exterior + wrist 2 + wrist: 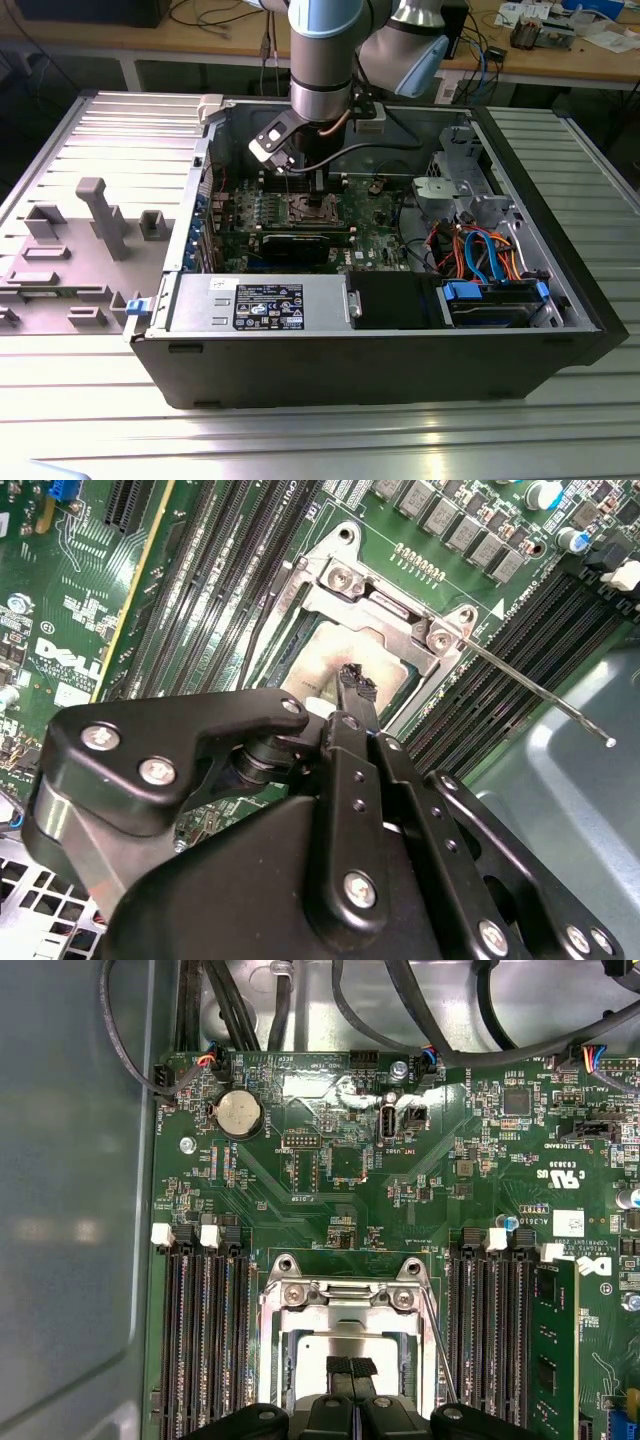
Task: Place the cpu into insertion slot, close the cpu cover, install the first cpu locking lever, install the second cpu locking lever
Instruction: 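Install the first cpu locking lever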
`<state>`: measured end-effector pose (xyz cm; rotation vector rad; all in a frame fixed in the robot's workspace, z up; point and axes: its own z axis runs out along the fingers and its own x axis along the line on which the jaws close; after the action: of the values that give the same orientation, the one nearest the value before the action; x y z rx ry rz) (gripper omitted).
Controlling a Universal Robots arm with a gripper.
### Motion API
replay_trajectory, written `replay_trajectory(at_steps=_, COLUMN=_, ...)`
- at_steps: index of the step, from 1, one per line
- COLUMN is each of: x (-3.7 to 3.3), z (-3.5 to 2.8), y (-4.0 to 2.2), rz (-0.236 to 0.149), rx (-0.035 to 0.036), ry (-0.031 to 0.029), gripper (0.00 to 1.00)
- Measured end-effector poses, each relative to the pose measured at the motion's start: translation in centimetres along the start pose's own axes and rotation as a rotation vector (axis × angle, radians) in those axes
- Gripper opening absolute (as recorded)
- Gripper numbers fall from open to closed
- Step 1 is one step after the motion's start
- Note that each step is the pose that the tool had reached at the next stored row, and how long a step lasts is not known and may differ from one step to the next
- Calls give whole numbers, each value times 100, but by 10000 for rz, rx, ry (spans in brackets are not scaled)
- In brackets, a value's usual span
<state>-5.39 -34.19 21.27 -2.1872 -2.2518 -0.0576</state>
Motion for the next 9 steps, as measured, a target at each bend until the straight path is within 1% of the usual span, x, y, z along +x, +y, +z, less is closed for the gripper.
replay_trajectory(at_steps=9, x=1, z=-2, y=2, rz=0, rx=0, ry=-1, gripper=11)
